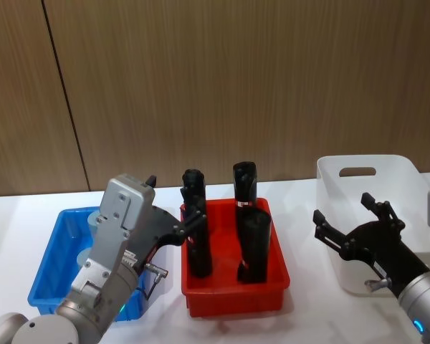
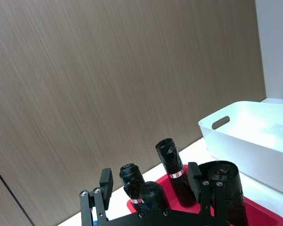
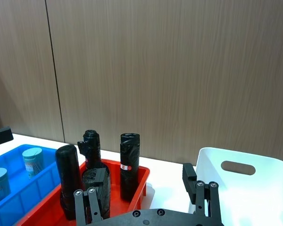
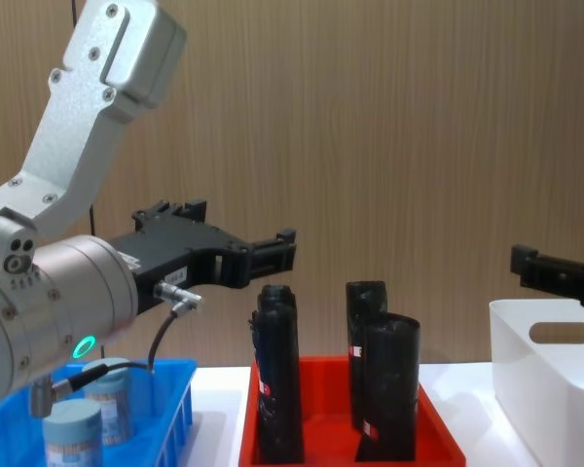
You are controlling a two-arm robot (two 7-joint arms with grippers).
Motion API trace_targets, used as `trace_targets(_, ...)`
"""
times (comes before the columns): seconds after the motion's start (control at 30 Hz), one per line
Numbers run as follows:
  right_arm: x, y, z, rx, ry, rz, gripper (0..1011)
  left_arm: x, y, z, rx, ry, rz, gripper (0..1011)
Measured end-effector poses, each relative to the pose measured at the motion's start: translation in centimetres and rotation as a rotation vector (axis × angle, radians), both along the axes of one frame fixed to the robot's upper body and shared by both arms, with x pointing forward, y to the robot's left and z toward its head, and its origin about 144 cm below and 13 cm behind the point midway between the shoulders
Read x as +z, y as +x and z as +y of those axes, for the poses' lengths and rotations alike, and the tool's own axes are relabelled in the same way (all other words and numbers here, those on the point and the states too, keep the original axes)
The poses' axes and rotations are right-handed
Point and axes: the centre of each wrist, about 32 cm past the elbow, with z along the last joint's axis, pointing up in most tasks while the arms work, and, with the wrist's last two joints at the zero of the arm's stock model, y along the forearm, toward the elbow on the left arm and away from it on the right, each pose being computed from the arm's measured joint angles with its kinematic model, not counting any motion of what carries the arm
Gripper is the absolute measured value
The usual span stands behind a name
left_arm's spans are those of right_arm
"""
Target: Pick the cotton swabs from the blue box and place them into the white box.
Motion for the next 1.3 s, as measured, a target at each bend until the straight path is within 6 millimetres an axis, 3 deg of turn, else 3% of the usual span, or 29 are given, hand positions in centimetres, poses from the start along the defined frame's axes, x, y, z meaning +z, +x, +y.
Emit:
trace_targets(0.97,0.0,0.0,0.0,0.000,0.000,0.000,1002,0.0,0.0,0.1,0.001,0.000,0.001,1004)
trace_targets(1.3,0.0,0.0,0.0,0.000,0.000,0.000,1002,-0.4,0.4,2.6,0.023,0.004,0.037,1004)
